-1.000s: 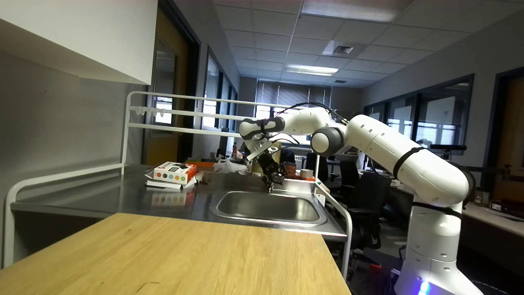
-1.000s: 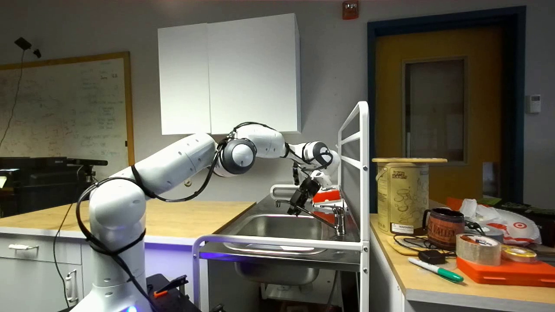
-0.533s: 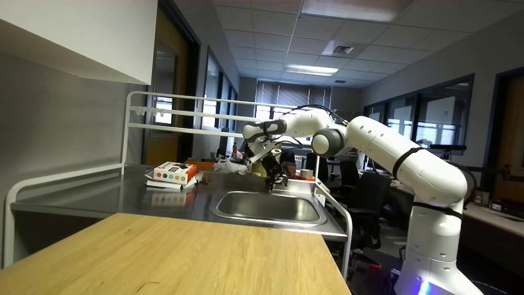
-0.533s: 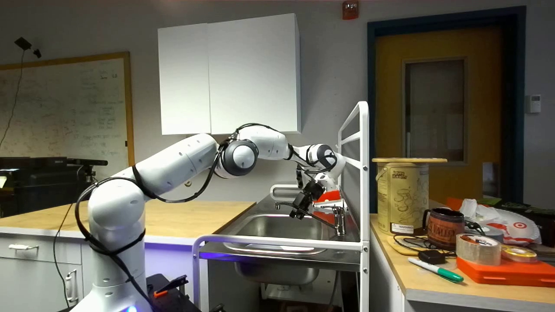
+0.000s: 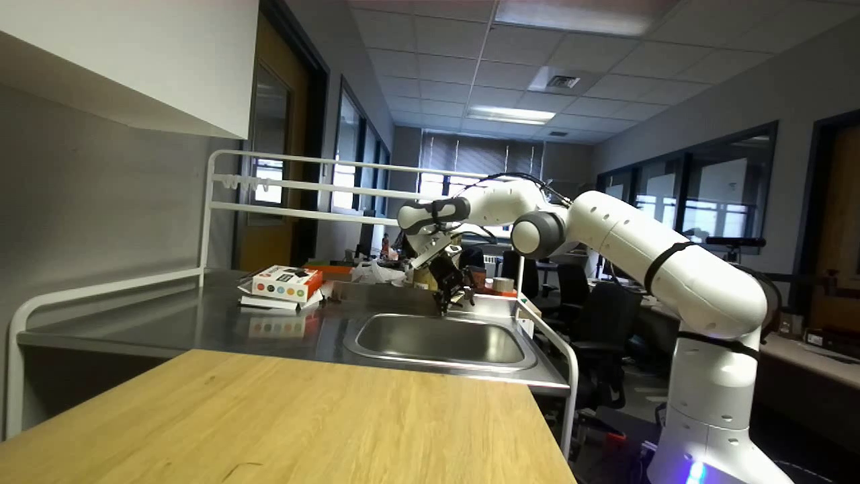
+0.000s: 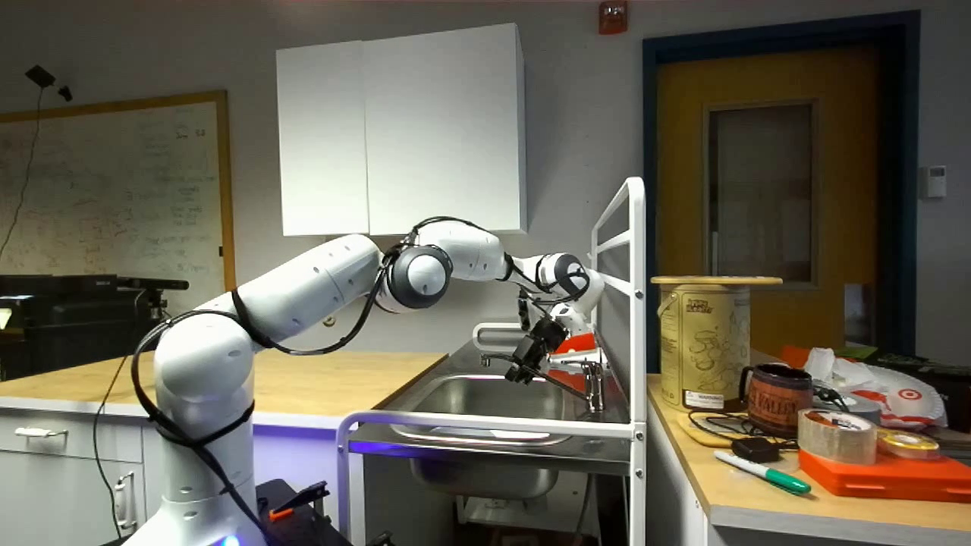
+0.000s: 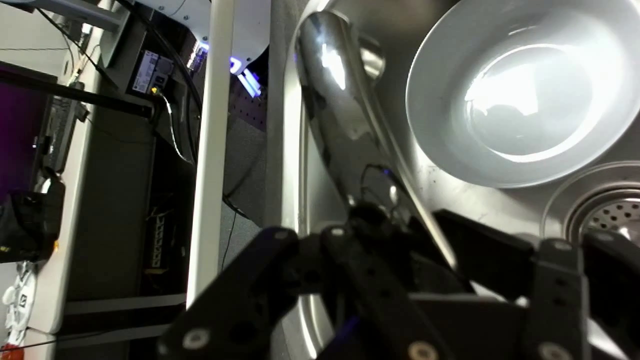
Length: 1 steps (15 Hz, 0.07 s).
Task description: Slide the spout to the left
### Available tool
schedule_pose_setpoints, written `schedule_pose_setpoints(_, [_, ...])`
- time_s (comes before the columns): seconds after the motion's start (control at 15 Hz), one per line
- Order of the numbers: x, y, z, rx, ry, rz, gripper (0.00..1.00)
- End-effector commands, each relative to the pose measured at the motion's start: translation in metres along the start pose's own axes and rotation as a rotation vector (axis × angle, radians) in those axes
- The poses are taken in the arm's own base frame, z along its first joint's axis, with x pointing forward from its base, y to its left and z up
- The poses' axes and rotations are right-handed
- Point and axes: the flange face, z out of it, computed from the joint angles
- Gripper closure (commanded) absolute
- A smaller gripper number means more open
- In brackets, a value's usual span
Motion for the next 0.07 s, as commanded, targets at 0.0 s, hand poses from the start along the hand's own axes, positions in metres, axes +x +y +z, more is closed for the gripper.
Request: schedule_pose_setpoints(0.0, [0.0, 0.0, 0.0, 0.0, 0.0, 0.0, 0.66])
